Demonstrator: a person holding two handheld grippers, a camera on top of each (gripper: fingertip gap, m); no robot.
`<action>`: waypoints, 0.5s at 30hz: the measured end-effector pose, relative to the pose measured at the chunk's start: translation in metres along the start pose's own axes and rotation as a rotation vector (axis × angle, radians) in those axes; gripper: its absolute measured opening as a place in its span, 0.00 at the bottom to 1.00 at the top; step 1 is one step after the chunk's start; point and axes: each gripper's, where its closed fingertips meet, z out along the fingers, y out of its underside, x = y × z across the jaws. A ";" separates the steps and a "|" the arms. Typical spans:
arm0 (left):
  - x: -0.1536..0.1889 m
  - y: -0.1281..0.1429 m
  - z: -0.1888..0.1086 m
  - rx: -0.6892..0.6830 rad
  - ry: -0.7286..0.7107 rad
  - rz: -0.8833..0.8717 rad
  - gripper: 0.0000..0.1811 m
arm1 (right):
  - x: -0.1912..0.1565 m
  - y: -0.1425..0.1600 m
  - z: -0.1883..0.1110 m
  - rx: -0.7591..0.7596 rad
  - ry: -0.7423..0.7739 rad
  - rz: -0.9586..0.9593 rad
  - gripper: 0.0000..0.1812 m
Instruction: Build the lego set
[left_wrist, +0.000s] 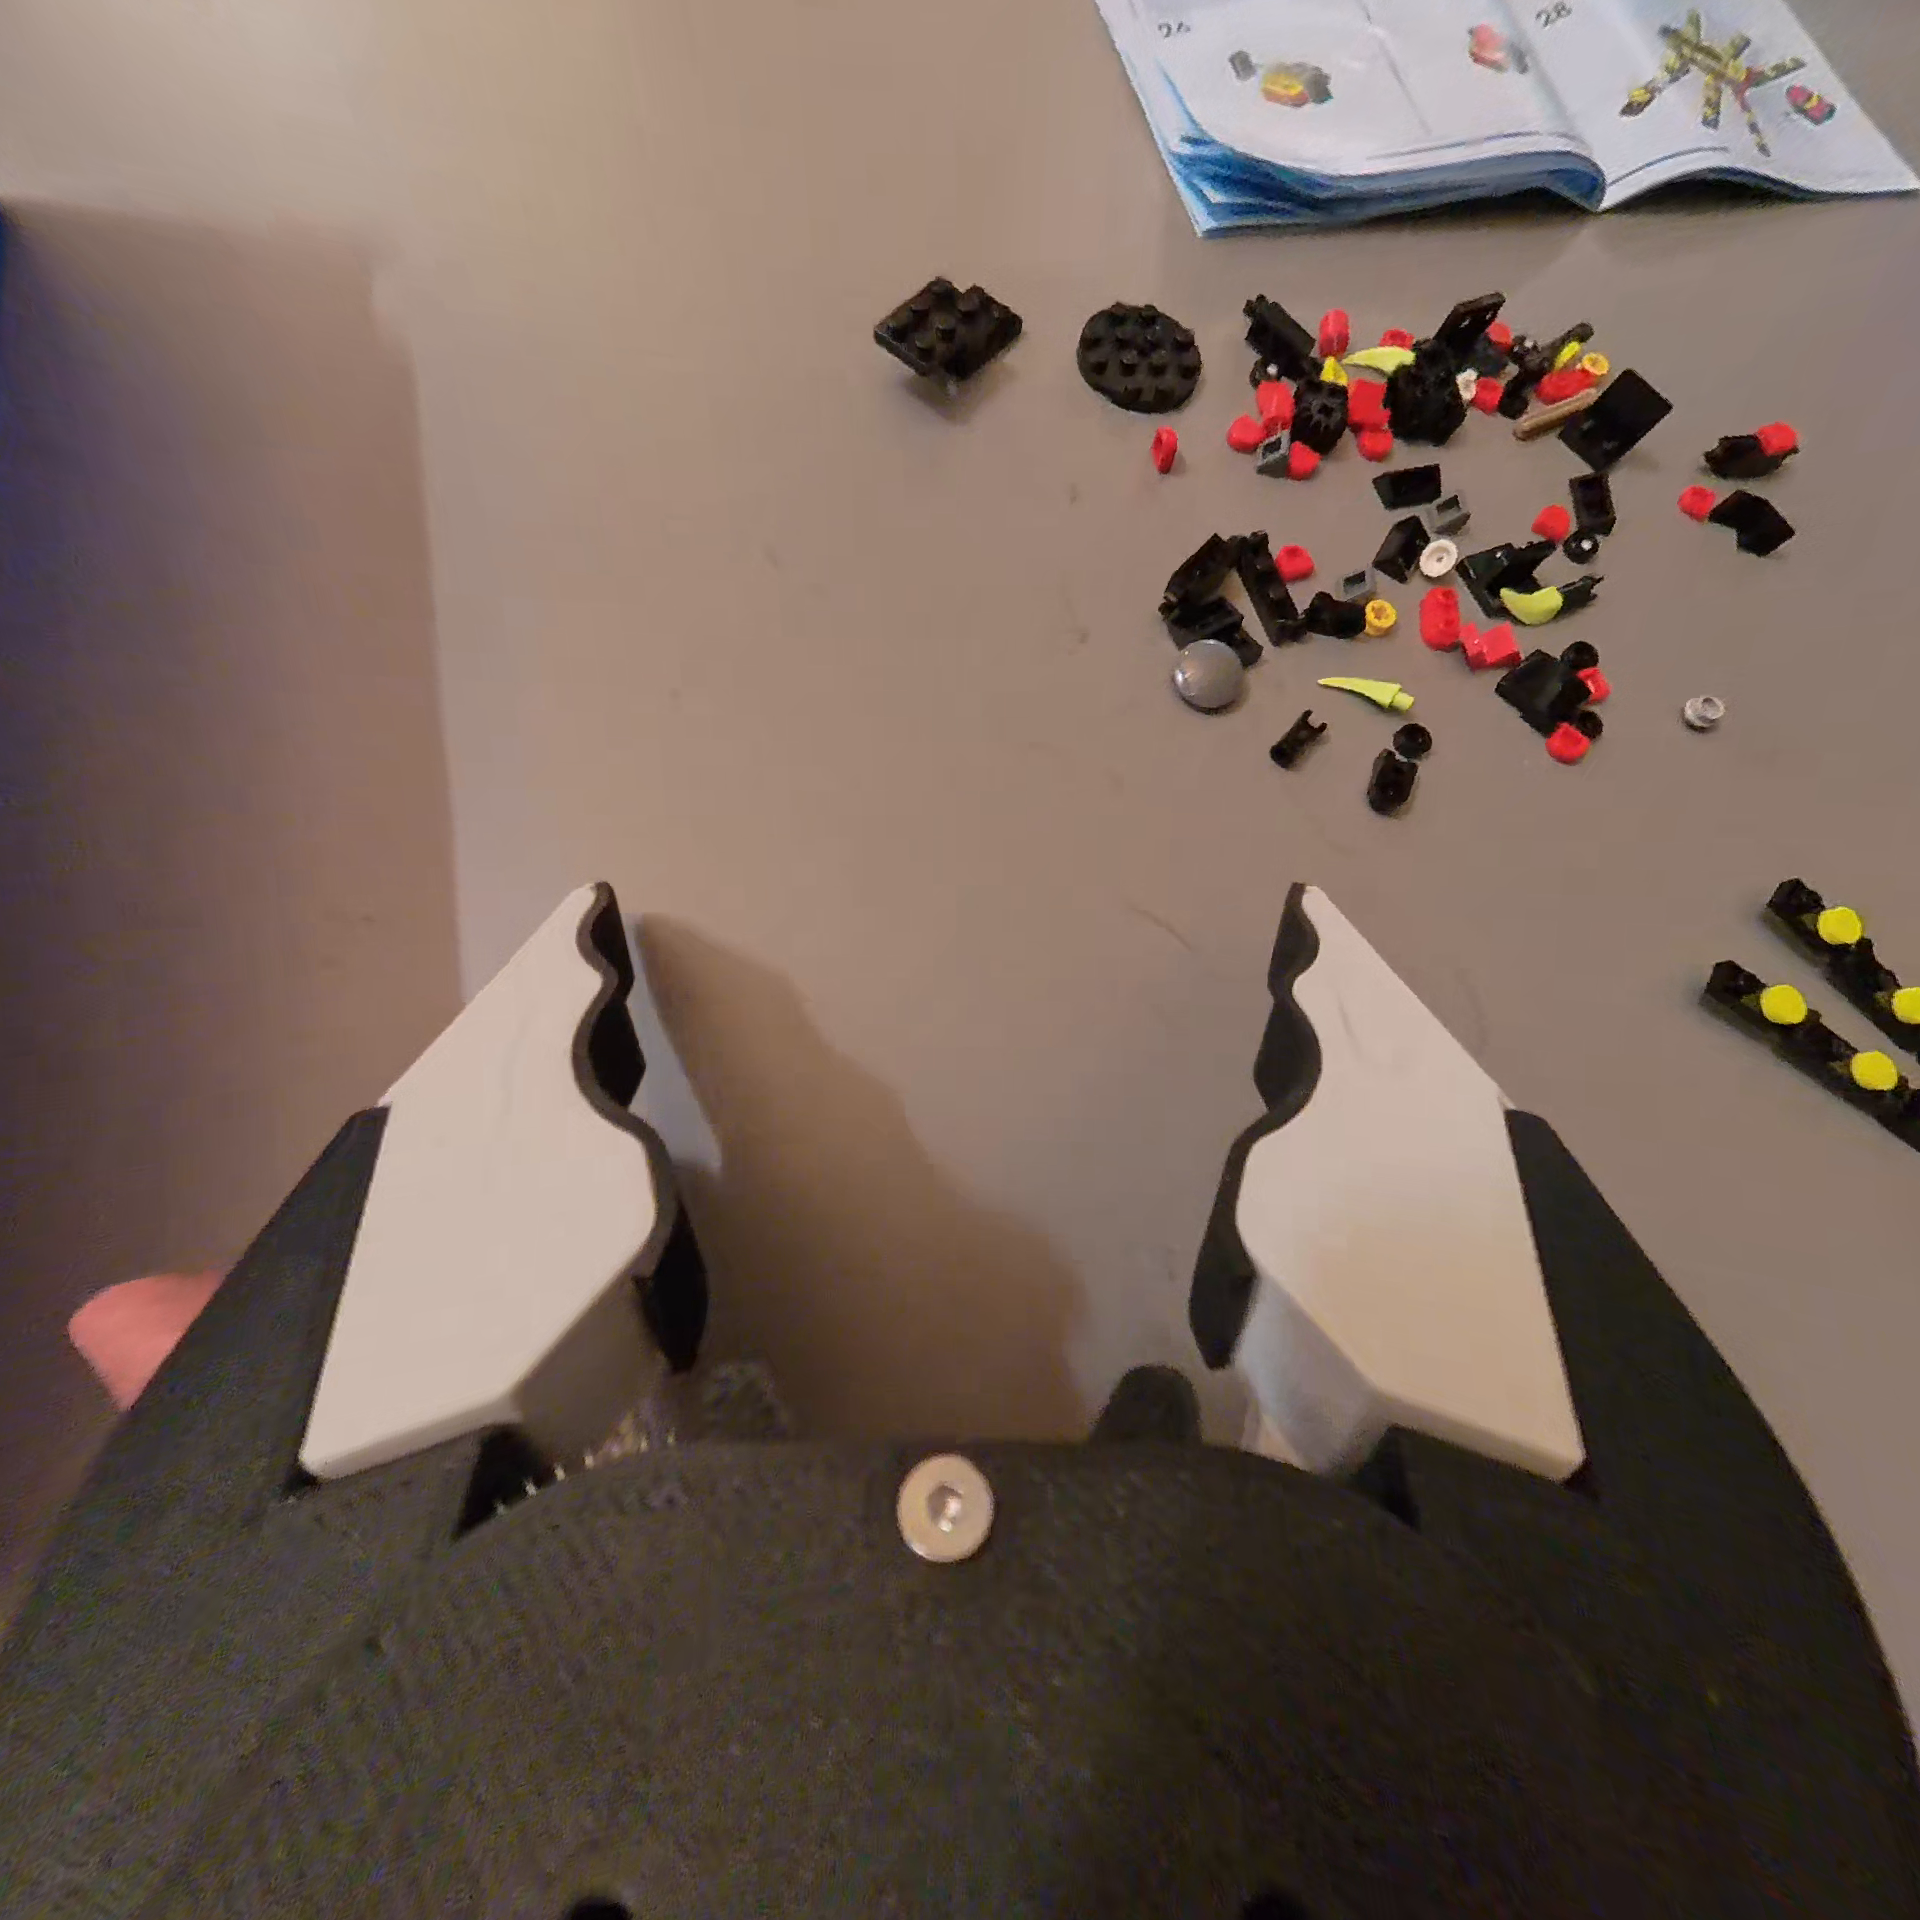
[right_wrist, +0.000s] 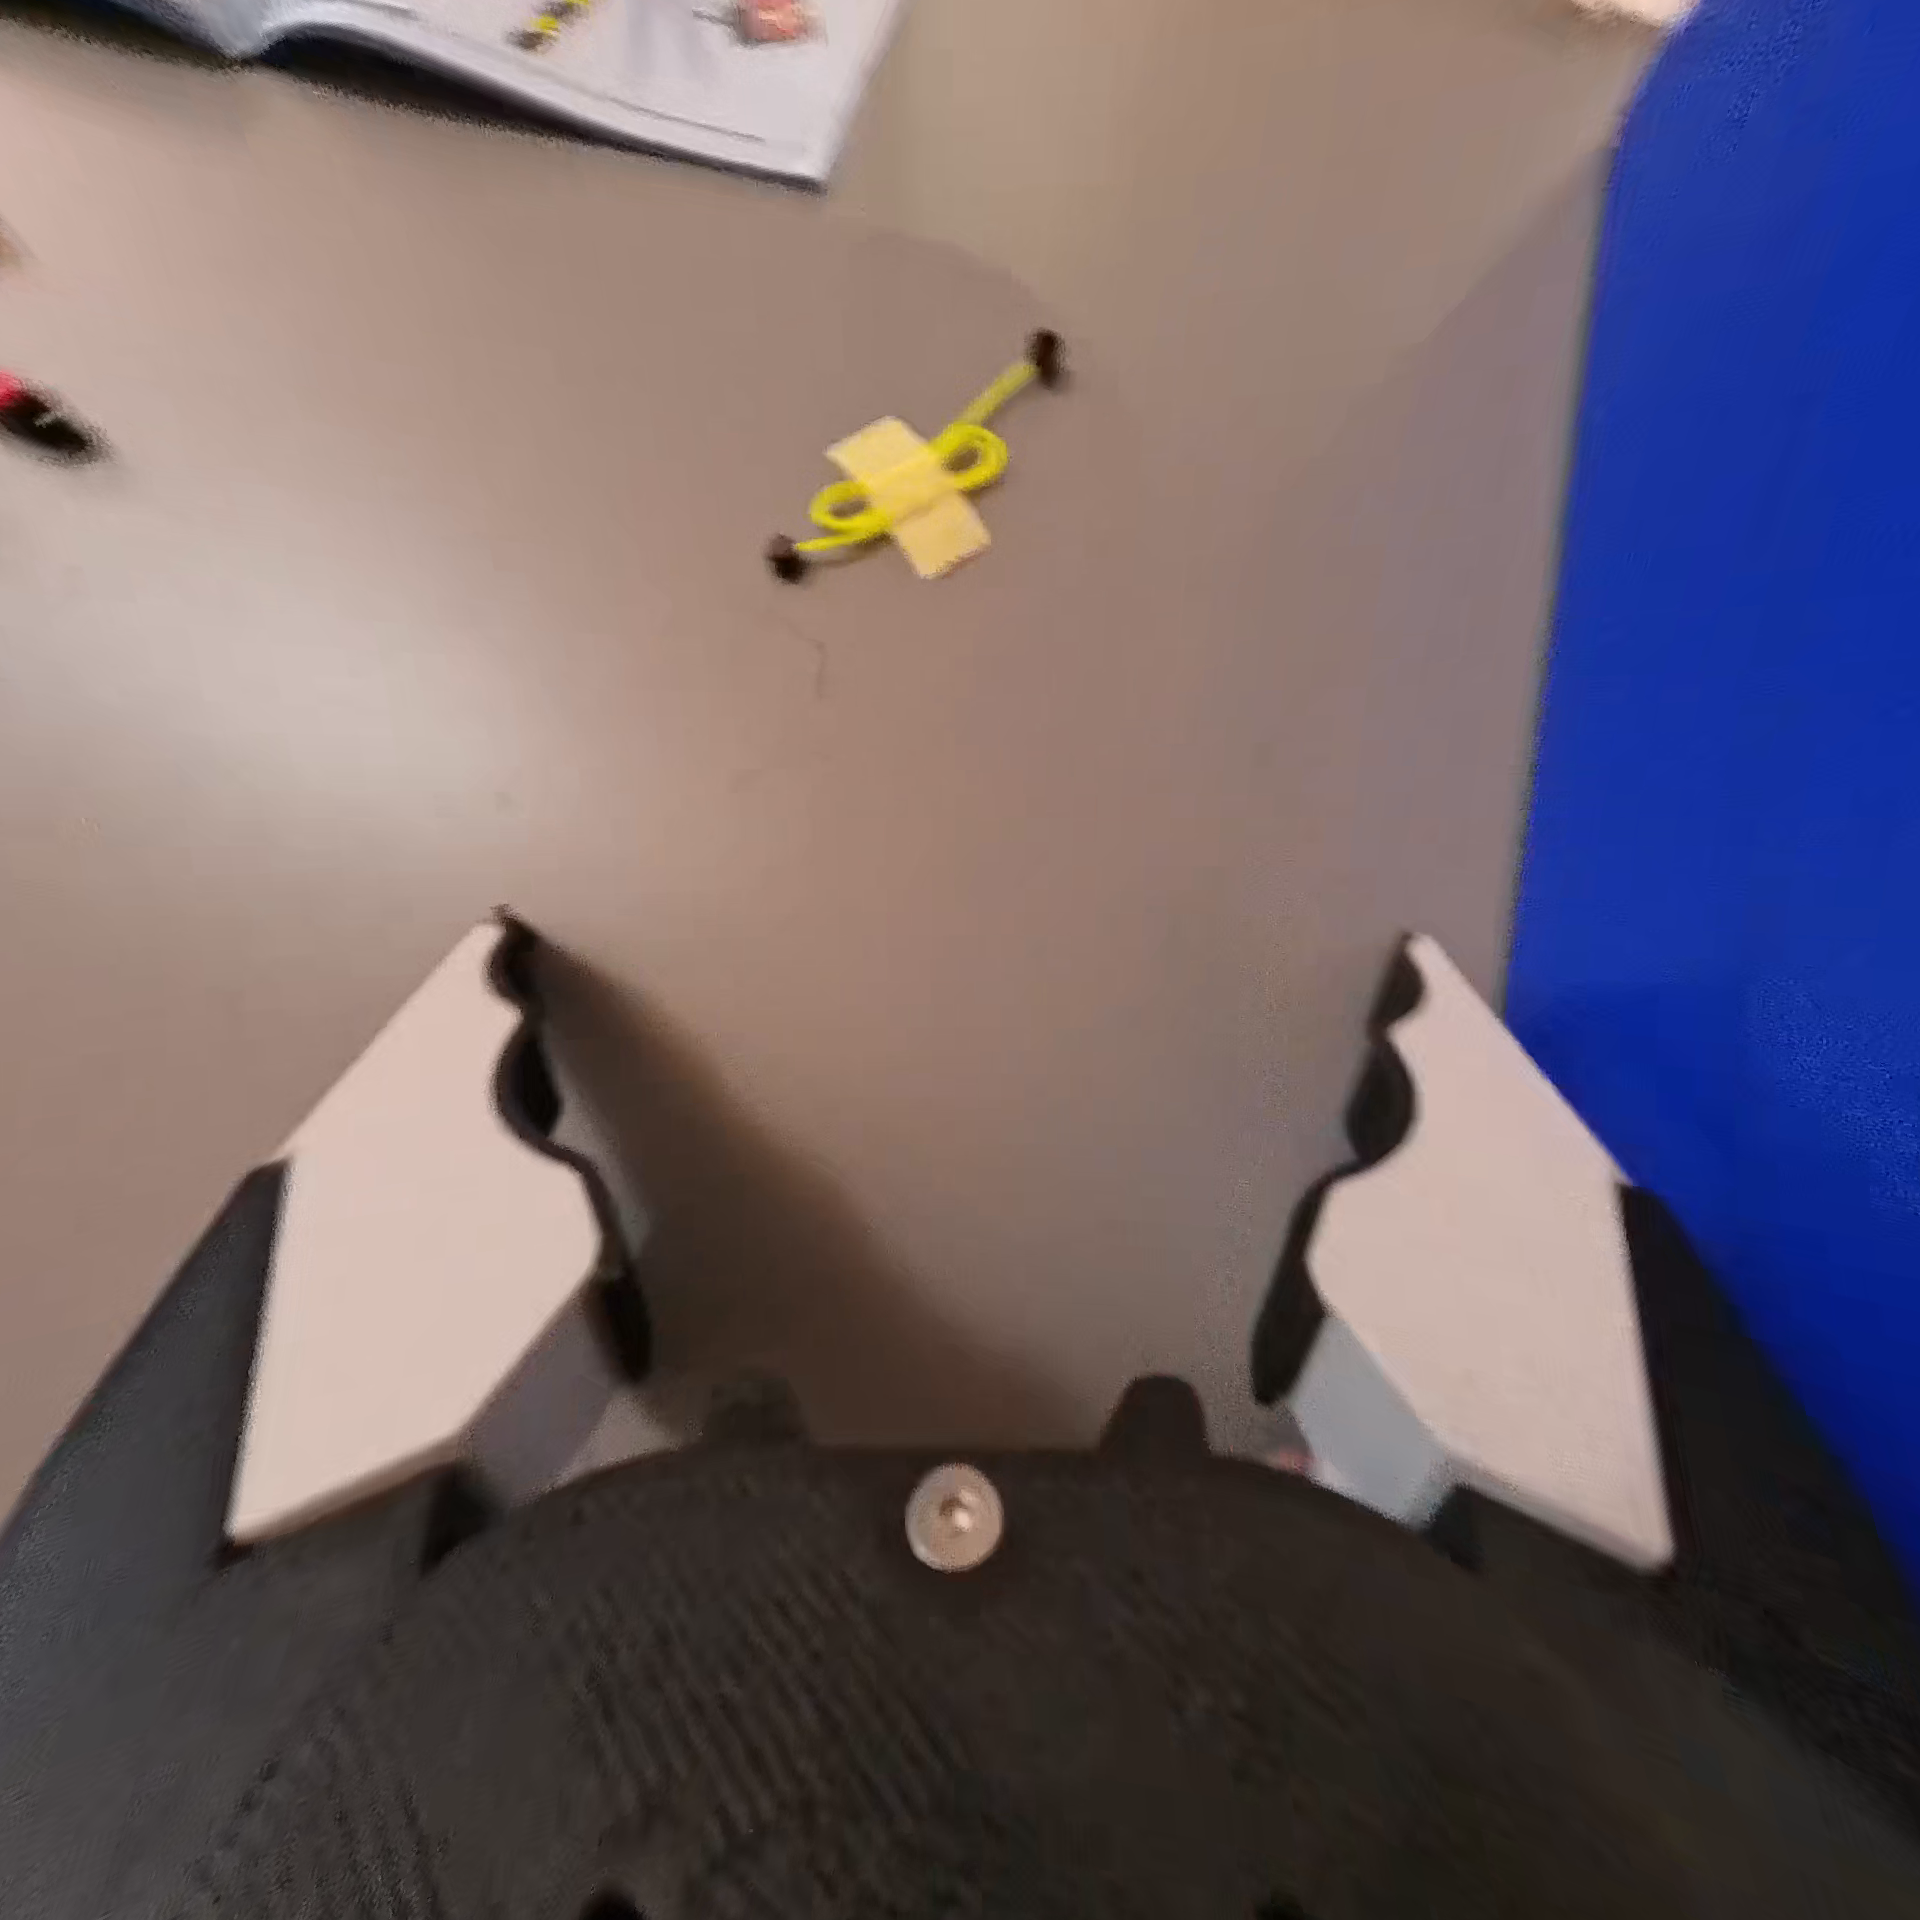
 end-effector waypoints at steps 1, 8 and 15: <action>0.000 0.004 0.002 -0.032 0.005 -0.002 0.67 | 0.006 0.003 -0.001 -0.011 0.030 0.040 0.87; -0.006 0.015 0.007 -0.105 -0.101 0.092 0.69 | 0.010 0.005 -0.002 -0.016 0.053 0.058 0.88; -0.010 0.019 0.002 -0.111 -0.176 0.020 0.73 | 0.010 0.005 -0.002 -0.016 0.053 0.058 0.88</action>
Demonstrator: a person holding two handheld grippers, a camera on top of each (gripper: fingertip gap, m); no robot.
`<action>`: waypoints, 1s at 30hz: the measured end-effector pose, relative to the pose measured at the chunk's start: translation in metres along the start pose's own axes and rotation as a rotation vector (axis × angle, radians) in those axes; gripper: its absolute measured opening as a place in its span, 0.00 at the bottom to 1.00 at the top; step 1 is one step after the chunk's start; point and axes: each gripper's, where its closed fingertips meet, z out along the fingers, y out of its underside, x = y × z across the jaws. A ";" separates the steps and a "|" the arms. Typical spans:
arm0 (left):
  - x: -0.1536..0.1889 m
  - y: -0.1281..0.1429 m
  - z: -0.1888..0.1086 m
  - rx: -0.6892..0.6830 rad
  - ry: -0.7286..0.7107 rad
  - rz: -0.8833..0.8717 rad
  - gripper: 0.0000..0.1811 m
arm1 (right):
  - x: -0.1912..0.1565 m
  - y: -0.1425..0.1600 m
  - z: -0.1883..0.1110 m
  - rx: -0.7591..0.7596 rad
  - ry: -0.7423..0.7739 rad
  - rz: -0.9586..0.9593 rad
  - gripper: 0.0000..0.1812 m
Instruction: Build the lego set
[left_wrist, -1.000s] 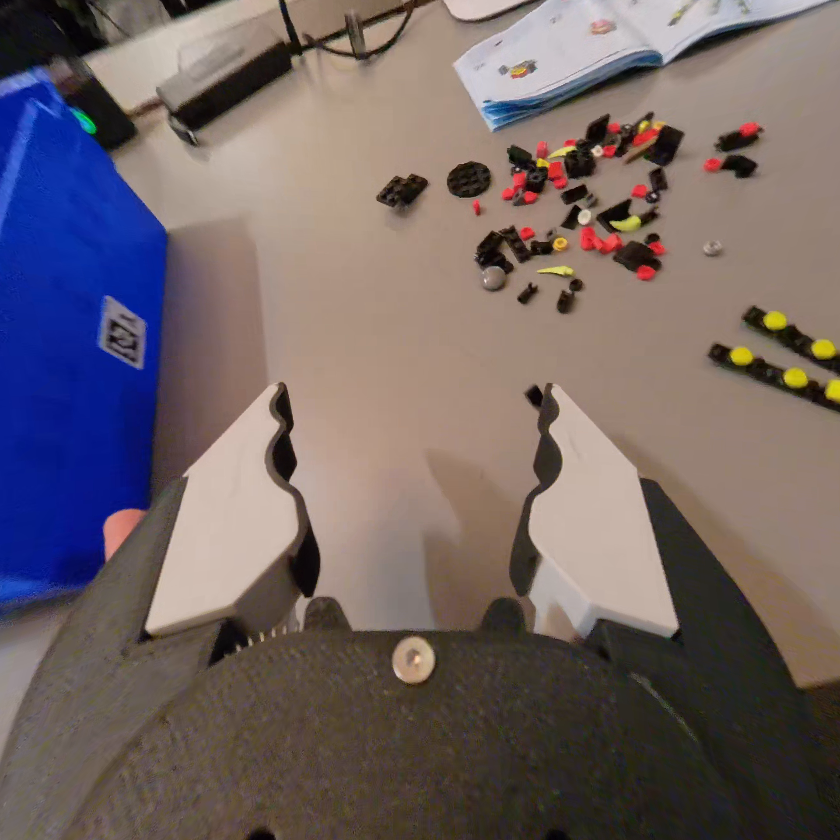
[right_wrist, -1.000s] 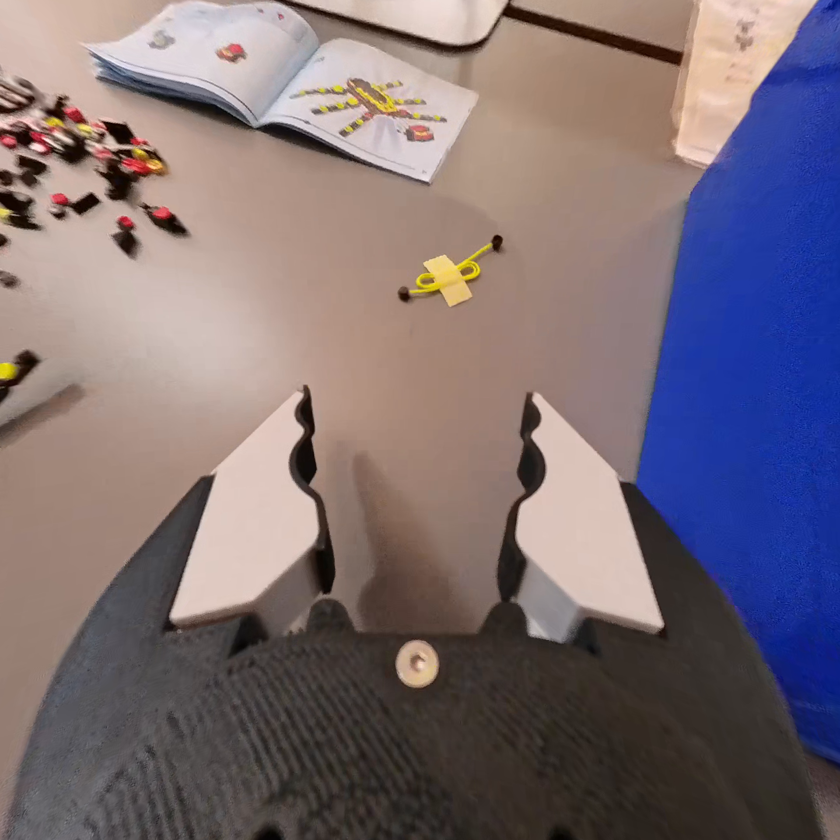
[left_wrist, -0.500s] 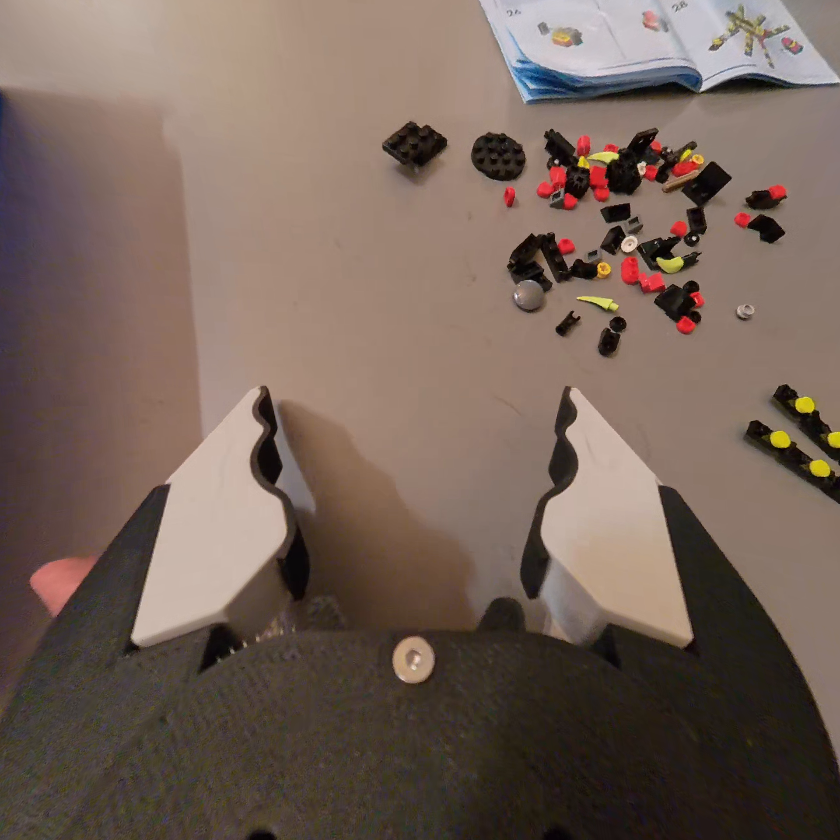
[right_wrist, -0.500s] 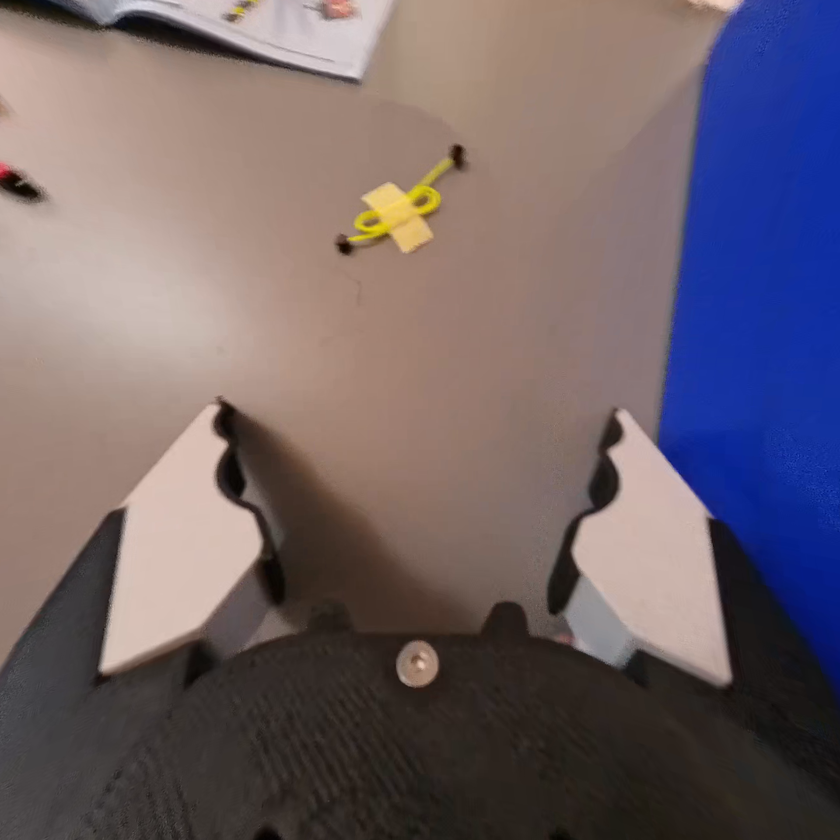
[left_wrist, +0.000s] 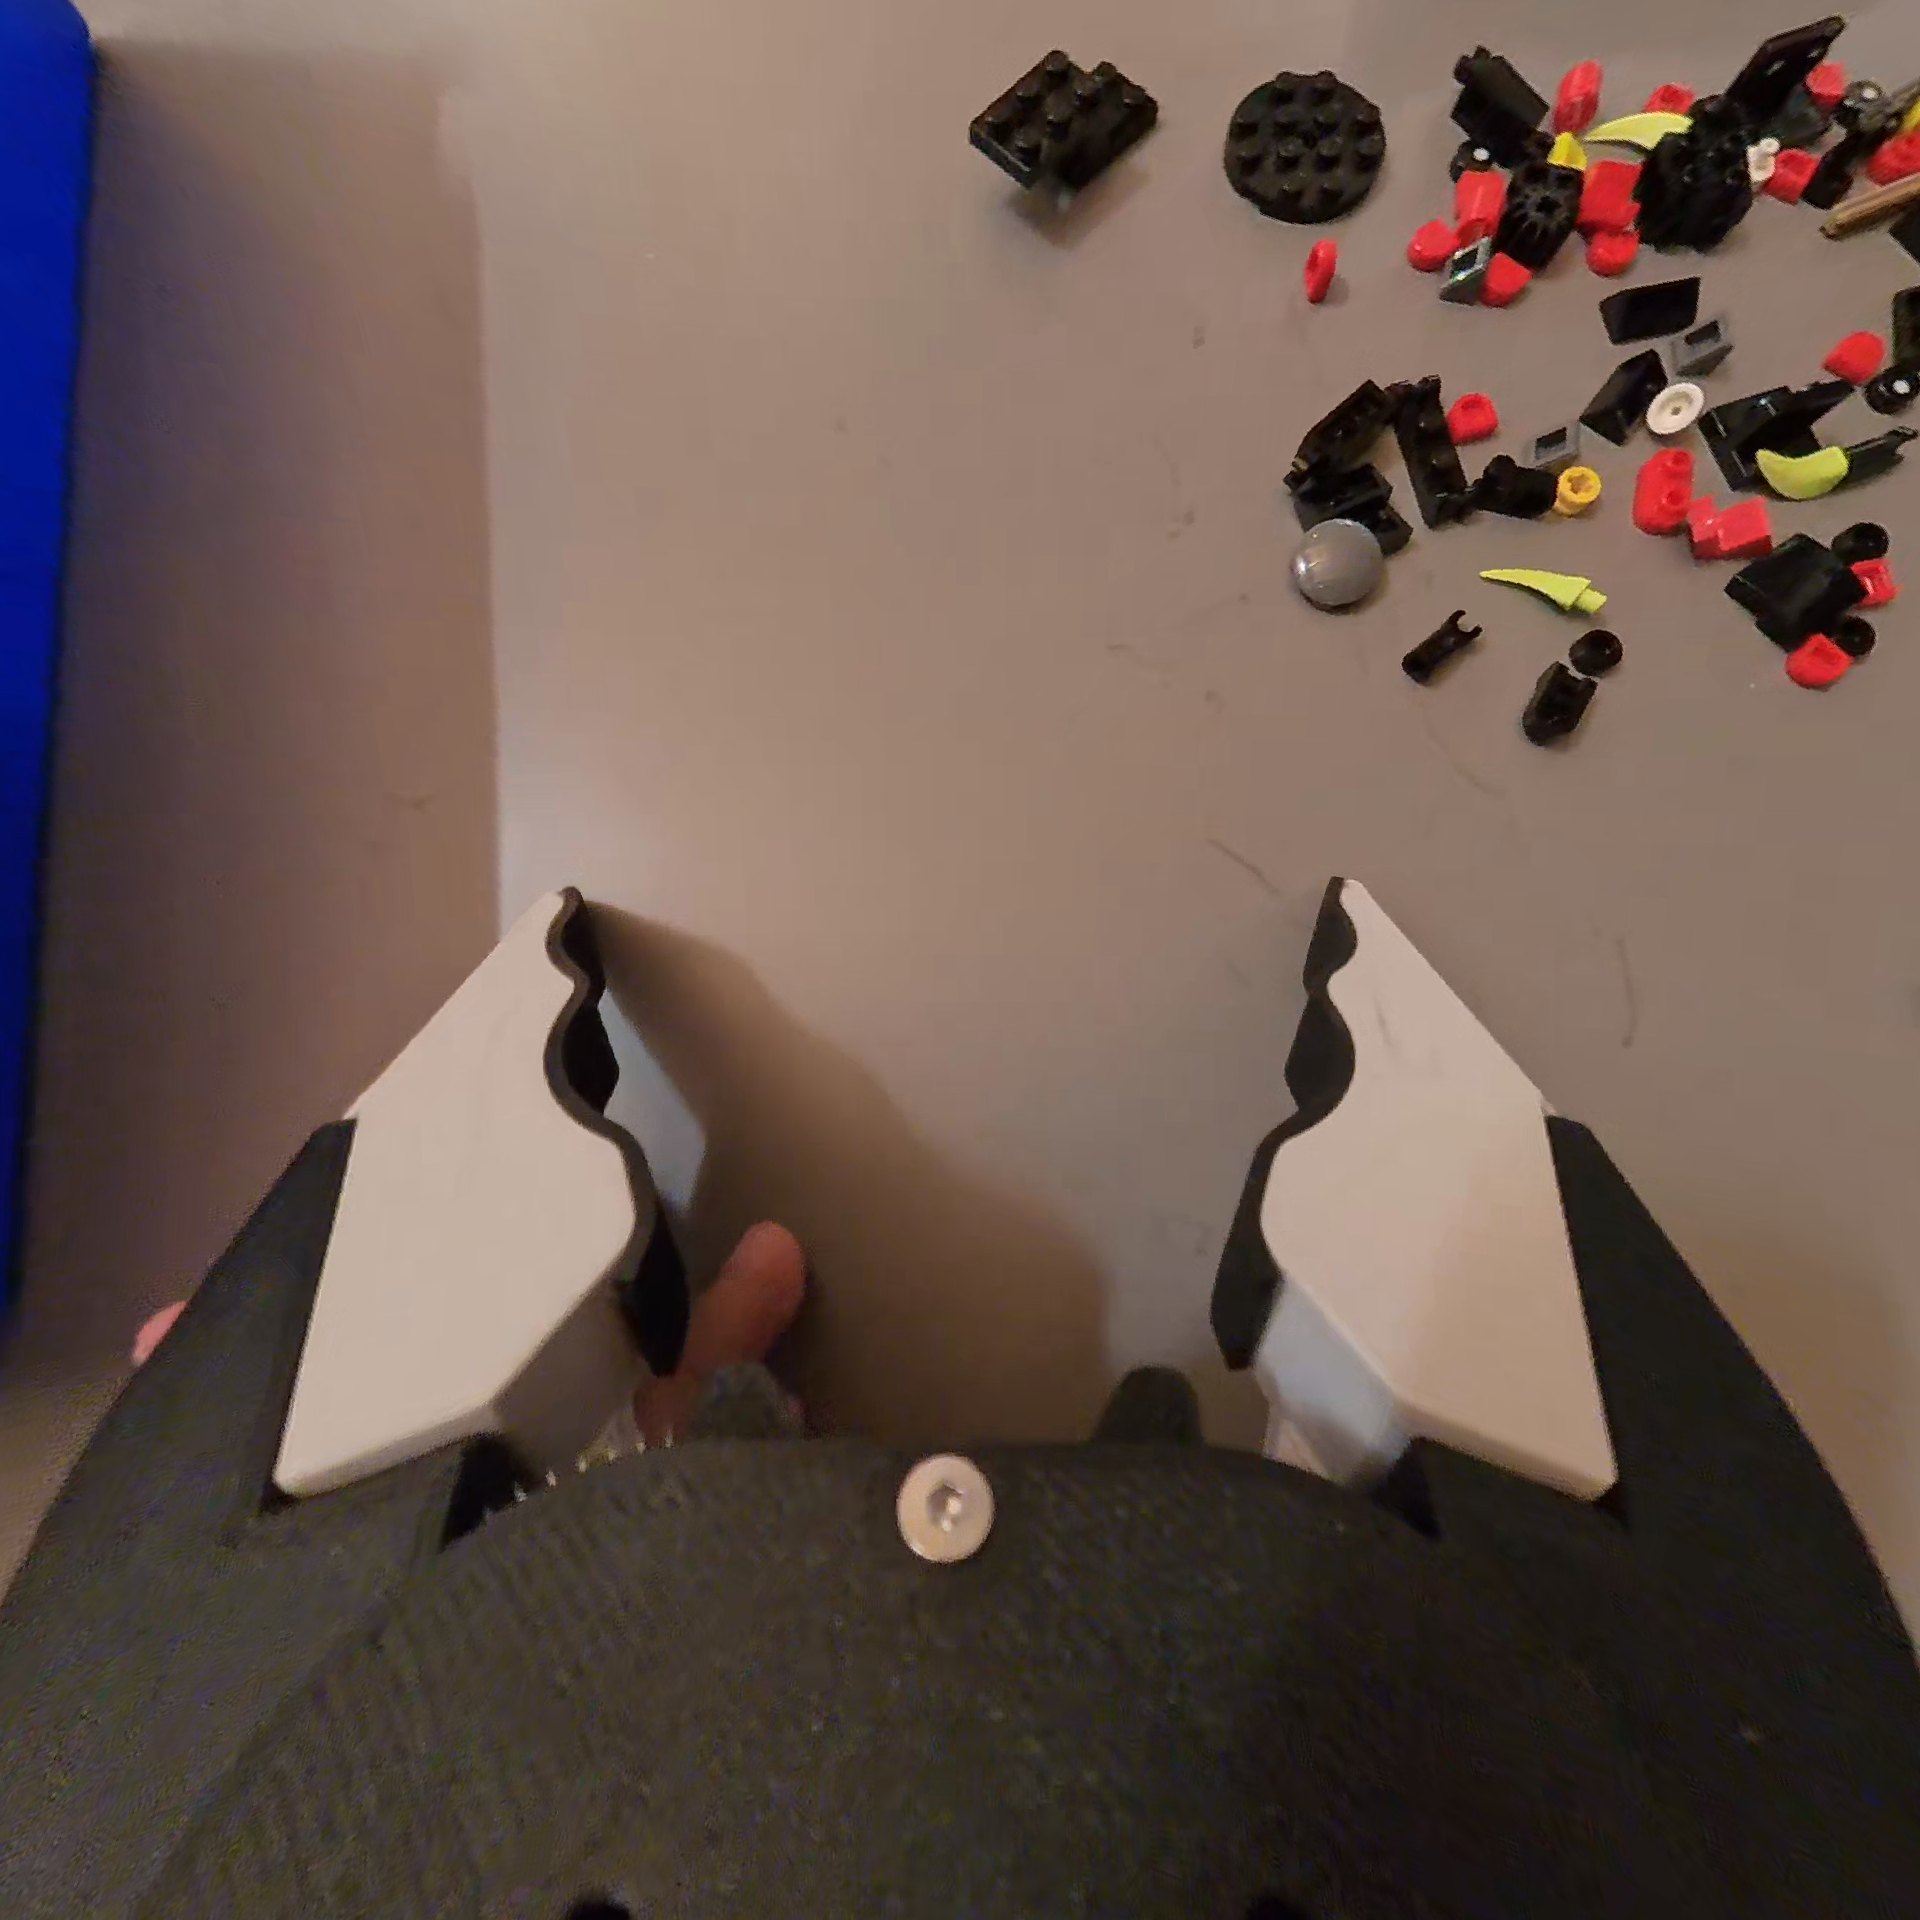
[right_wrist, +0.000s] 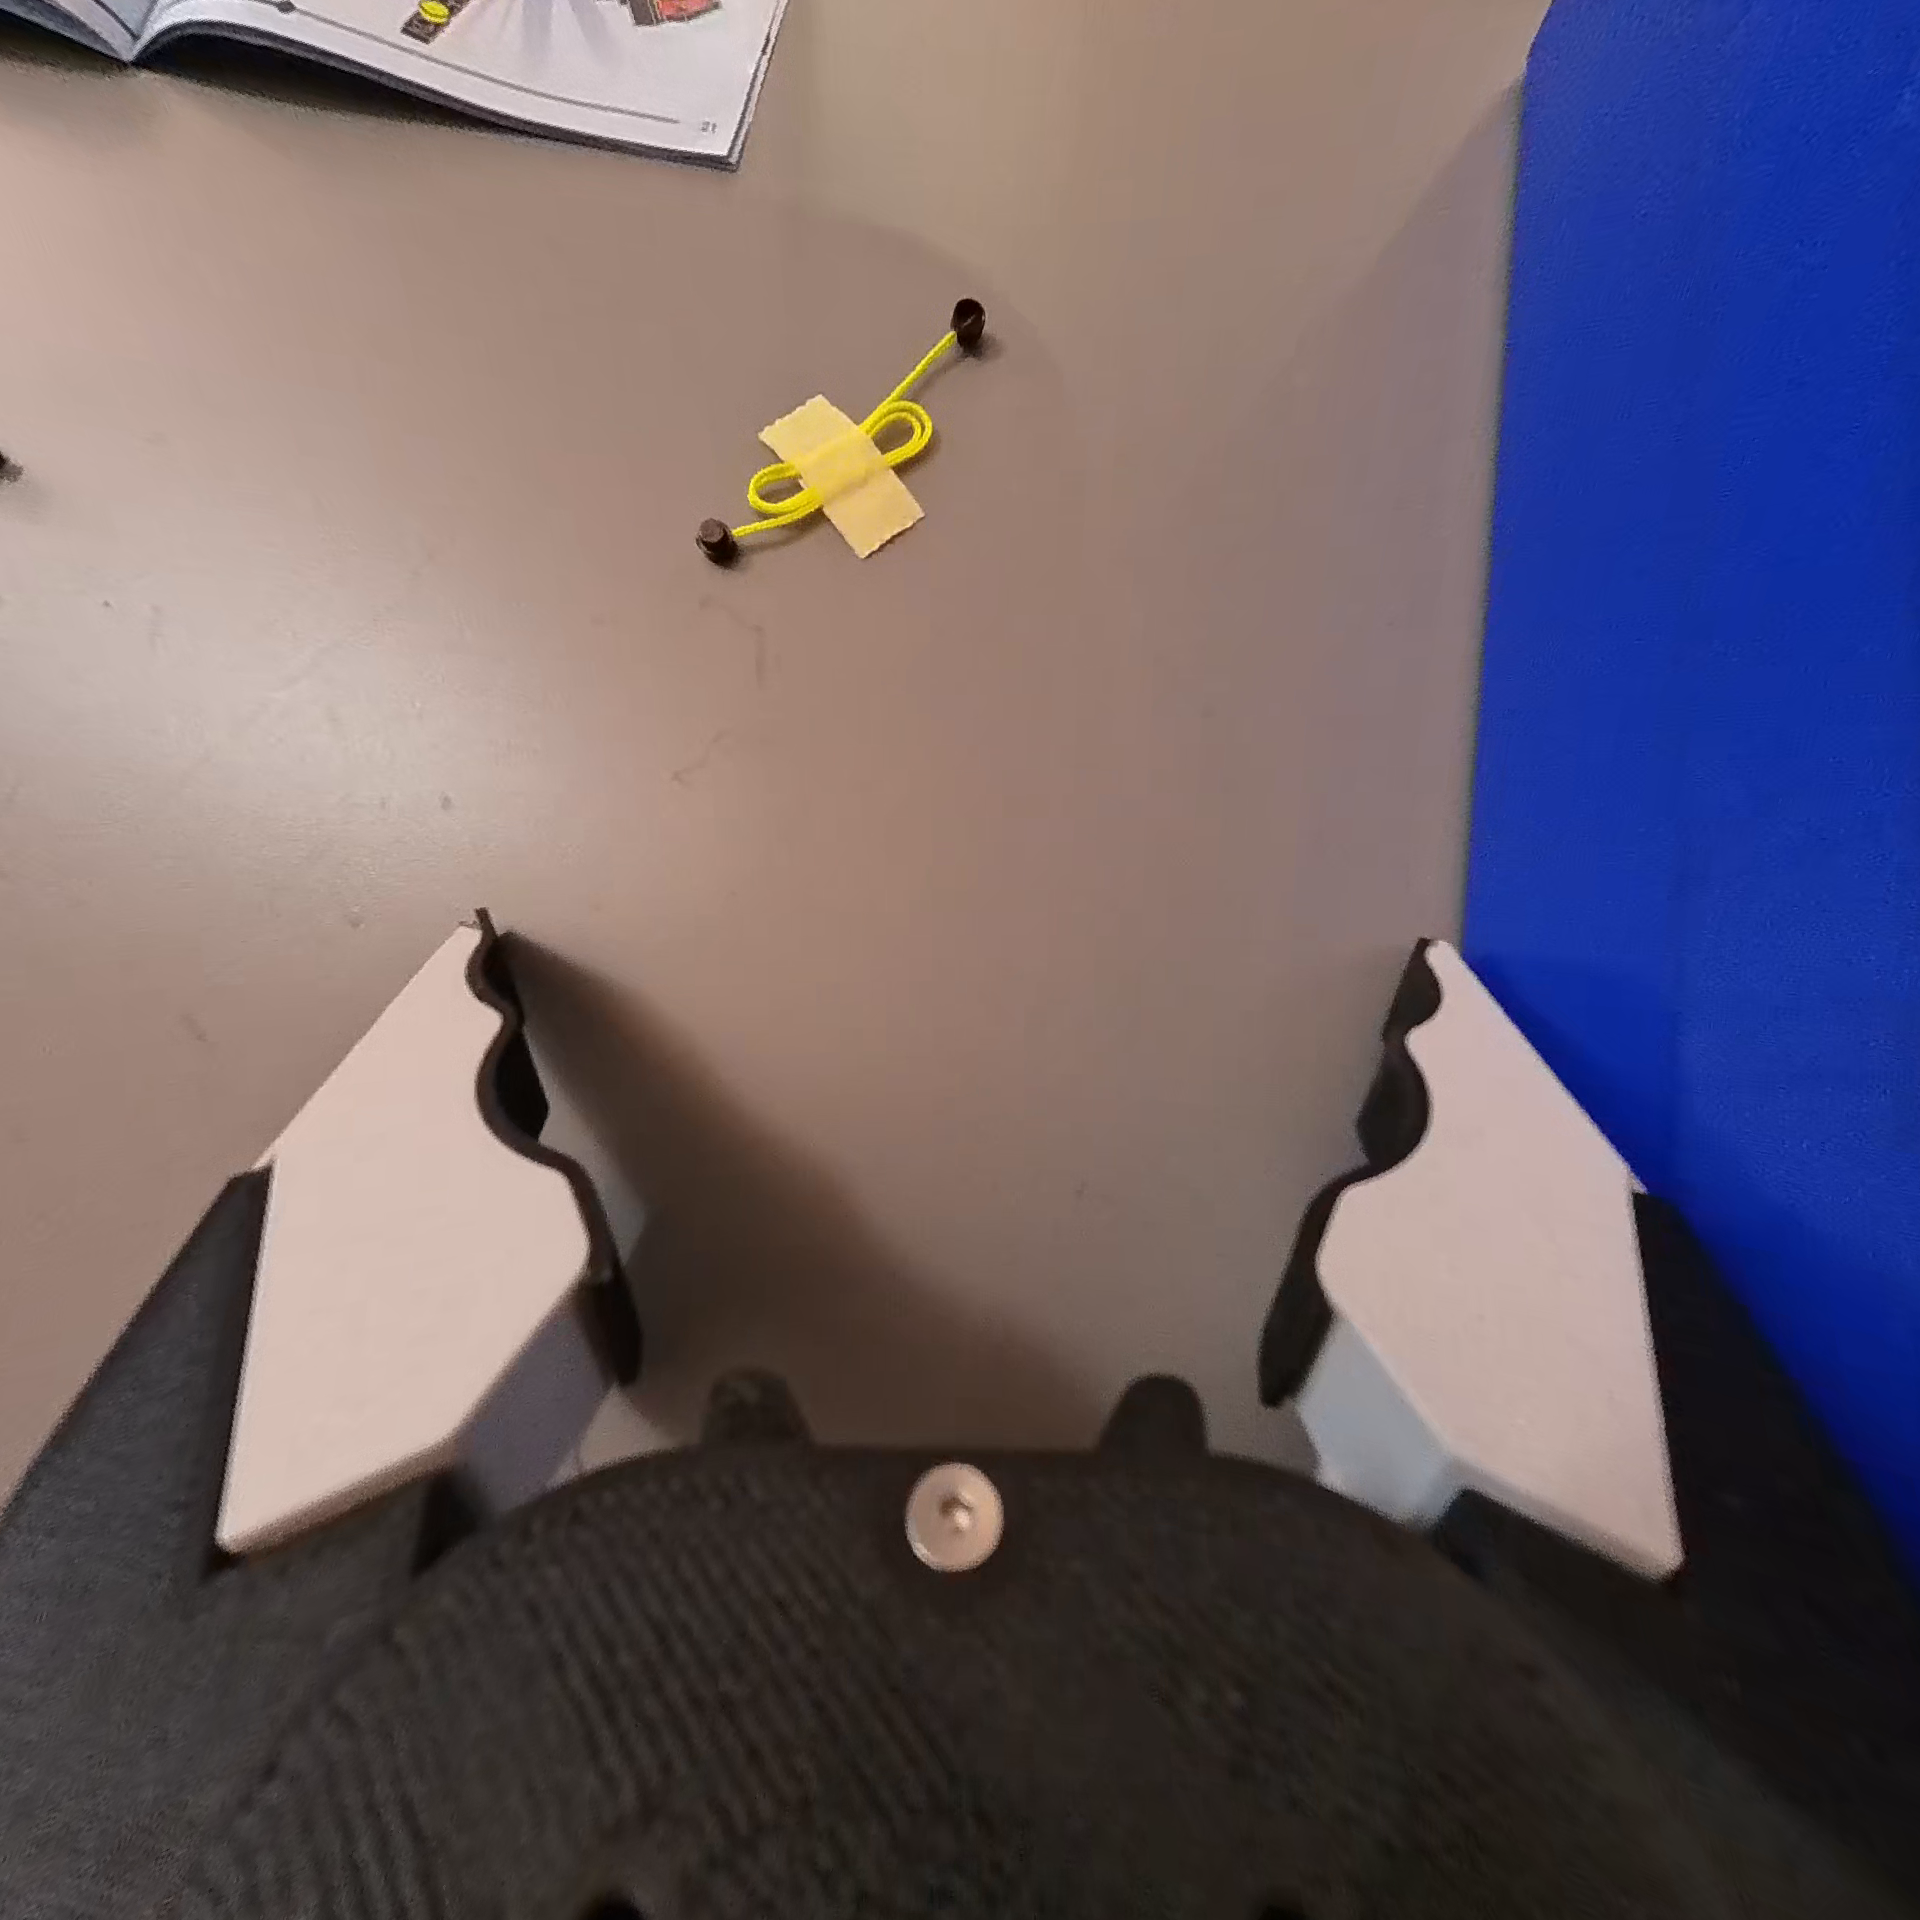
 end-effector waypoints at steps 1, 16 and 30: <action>-0.001 0.001 -0.001 0.003 -0.014 -0.013 0.74 | 0.000 0.000 0.000 0.000 0.000 0.000 0.88; -0.005 0.003 -0.001 -0.009 -0.036 -0.050 0.78 | 0.000 0.000 0.000 0.000 0.000 0.000 0.88; -0.004 0.003 0.000 -0.009 -0.032 -0.050 0.78 | 0.000 0.000 0.000 0.000 0.000 0.000 0.88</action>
